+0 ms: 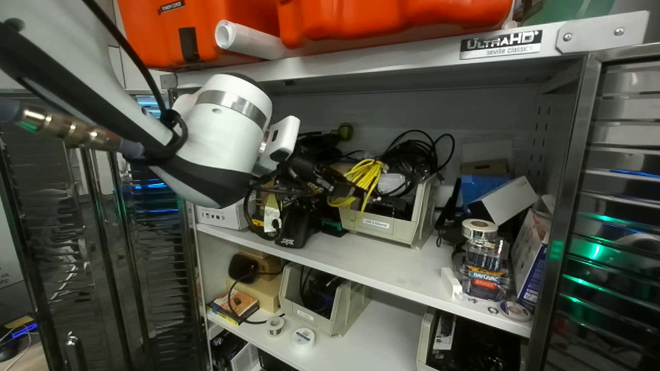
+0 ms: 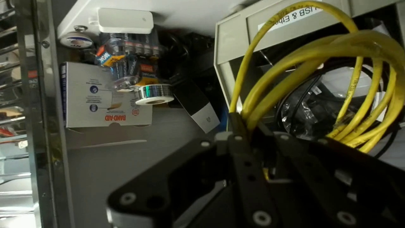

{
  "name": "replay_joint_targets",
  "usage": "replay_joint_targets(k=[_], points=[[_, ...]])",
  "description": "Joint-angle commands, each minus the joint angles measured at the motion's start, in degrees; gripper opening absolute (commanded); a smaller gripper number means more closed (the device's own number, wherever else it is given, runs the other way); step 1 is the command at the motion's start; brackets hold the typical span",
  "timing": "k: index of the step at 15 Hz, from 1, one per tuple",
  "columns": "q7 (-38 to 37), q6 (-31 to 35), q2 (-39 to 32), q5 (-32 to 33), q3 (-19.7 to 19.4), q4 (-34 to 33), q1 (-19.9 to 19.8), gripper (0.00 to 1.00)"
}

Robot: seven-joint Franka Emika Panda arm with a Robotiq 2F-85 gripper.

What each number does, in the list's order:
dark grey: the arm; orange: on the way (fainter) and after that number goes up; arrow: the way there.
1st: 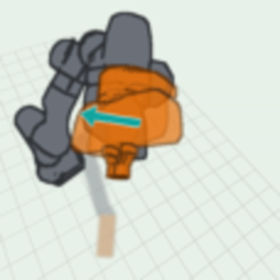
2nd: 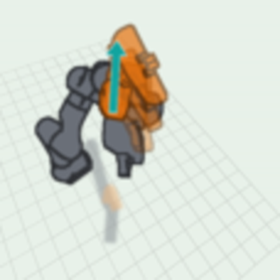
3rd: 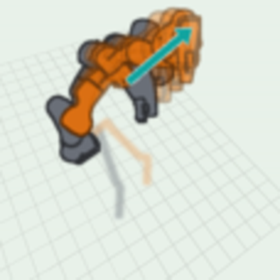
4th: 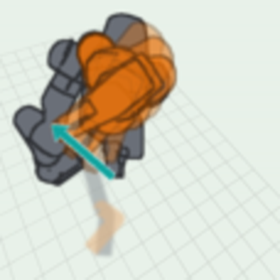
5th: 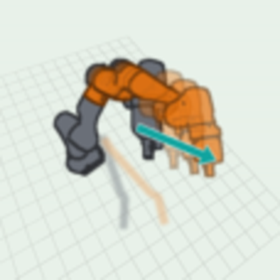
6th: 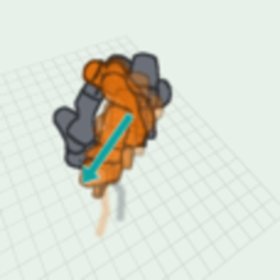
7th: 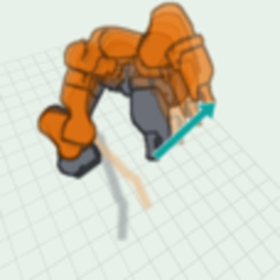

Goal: Put the yellow cable in the storage box

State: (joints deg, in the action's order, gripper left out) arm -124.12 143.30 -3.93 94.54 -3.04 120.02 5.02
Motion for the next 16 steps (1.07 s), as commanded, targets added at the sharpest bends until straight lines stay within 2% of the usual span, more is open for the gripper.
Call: replay_joint_targets(k=[1,2,5,11,16], points=[[-7.86,4.33,-1.56,4.1,0.66,-3.49,-3.18,0.06],[-9.63,5.5,-2.56,4.33,-0.9,-4.62,-2.38,0.06],[-15.25,7.51,-5.07,6.0,-1.41,-8.03,-3.25,0.04],[-26.06,13.32,-12.56,8.68,-1.12,-17.27,-4.55,0.03],[-31.5,16.6,-19.21,9.85,-0.79,-24.66,-4.64,0.04]])
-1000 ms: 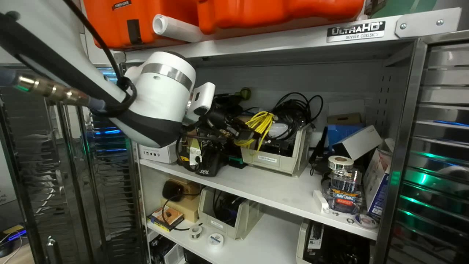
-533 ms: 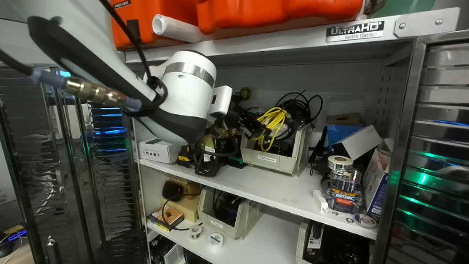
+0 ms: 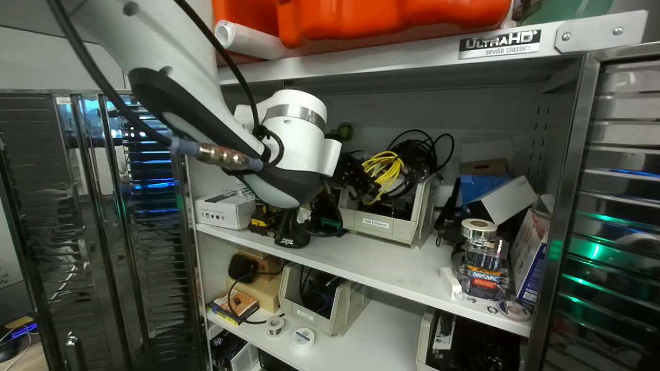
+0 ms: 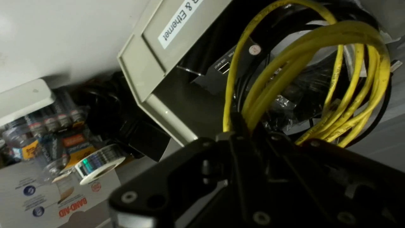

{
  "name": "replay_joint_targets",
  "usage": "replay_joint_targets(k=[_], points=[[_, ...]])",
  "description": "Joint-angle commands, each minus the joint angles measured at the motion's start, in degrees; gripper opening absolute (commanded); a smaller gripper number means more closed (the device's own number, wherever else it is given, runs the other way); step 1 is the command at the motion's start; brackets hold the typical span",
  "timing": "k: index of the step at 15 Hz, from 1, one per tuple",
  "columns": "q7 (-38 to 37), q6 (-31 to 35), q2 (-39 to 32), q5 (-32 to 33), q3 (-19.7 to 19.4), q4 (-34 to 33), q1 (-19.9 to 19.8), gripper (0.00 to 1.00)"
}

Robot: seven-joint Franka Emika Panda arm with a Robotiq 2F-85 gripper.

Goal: Put the yellow cable in the storage box

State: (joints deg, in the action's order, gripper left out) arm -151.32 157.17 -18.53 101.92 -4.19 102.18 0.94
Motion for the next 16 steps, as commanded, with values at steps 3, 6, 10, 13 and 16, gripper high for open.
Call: replay_joint_targets(k=[3,6,10,13,16], points=[[-4.96,3.04,-7.37,2.39,0.39,-10.26,-0.47,0.04],[-4.55,2.2,-8.42,3.07,0.14,-11.79,-0.18,0.03],[-1.66,0.7,-9.25,3.89,-0.1,-12.12,0.34,0.03],[3.65,0.9,-8.9,2.65,0.03,-10.73,0.57,0.32],[7.28,0.02,-7.98,3.11,-0.13,-9.63,1.01,0.46]])
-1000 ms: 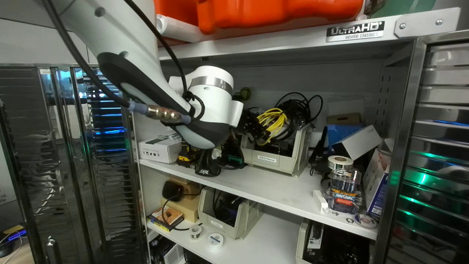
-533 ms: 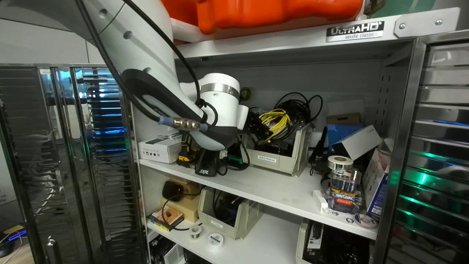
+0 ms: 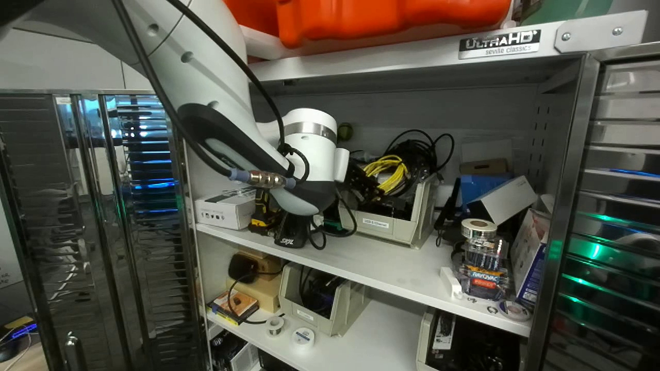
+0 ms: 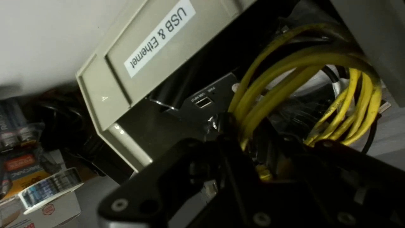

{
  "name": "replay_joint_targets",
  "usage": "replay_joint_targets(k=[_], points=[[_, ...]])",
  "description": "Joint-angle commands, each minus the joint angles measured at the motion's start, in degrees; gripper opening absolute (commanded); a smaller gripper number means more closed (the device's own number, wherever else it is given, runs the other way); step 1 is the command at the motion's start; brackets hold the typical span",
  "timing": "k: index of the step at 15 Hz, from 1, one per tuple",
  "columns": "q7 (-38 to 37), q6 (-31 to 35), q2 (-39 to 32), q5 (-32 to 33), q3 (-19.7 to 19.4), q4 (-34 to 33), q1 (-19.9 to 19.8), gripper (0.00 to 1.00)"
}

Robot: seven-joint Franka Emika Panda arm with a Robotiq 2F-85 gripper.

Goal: Put the yellow cable in the storage box

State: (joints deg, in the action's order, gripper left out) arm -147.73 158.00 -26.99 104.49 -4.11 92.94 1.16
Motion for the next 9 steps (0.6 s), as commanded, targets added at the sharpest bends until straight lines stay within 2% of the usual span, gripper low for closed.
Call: replay_joint_targets(k=[1,6,7,9], points=[[4.38,-0.92,1.01,0.86,-0.25,0.0,0.93,0.54],[5.1,-1.05,3.86,1.73,-0.35,1.68,1.13,0.93],[5.58,-0.68,4.46,1.33,-0.29,2.1,1.0,0.99],[6.46,-0.57,5.83,0.54,-0.21,3.38,0.93,1.0]])
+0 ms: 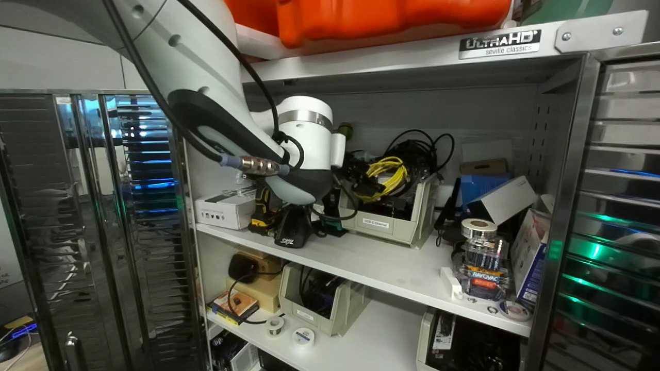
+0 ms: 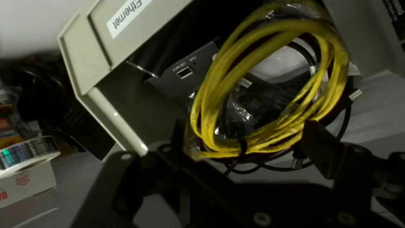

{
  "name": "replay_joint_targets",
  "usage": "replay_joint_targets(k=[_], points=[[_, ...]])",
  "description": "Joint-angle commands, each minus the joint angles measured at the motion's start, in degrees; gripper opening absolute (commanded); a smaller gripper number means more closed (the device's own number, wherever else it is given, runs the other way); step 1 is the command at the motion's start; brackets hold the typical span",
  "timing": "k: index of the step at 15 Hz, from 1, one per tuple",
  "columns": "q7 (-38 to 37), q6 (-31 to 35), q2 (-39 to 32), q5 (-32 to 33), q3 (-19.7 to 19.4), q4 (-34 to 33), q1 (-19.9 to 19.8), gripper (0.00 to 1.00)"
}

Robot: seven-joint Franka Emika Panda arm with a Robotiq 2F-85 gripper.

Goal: Put the yellow cable in the storage box

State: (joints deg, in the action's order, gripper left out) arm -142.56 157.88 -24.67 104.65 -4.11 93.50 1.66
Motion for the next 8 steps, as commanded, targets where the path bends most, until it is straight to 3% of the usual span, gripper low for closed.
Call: replay_joint_targets(k=[1,8], points=[[2.55,0.06,4.14,-0.65,-0.12,3.72,0.29,1.0],[15.01,6.94,10.56,-10.28,0.48,14.89,-0.7,1.0]])
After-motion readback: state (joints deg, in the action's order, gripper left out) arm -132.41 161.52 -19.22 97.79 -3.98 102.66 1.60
